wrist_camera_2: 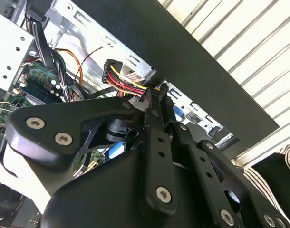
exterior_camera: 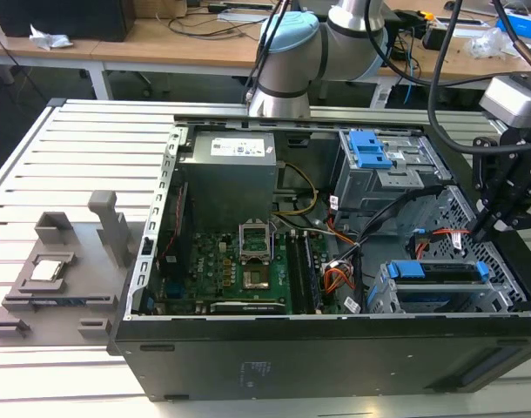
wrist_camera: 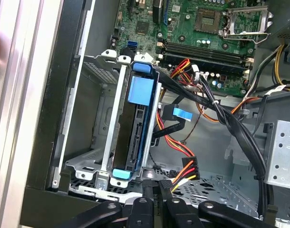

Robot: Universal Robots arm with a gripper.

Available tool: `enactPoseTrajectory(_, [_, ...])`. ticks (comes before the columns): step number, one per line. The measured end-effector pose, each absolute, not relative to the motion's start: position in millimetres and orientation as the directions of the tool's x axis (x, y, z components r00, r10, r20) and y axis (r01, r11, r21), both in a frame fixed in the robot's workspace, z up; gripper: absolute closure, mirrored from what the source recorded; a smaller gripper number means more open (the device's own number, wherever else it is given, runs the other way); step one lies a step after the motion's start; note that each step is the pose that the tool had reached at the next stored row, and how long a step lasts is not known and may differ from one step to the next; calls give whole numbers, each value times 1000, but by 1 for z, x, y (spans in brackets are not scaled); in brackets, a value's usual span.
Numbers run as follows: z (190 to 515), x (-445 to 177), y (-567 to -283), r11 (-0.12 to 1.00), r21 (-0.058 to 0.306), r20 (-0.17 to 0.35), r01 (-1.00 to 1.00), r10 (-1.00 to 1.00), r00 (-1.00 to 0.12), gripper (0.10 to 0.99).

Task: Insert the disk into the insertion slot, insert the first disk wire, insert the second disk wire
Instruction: 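Insert the first disk wire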

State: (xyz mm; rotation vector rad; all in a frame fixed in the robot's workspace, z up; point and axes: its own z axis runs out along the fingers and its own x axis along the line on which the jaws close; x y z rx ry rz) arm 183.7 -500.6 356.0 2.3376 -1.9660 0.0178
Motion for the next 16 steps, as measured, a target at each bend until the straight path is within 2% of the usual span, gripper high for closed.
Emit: enactPoseTrajectory(16, [360, 154, -515, -170, 58, 57, -984, -983, 173, 918])
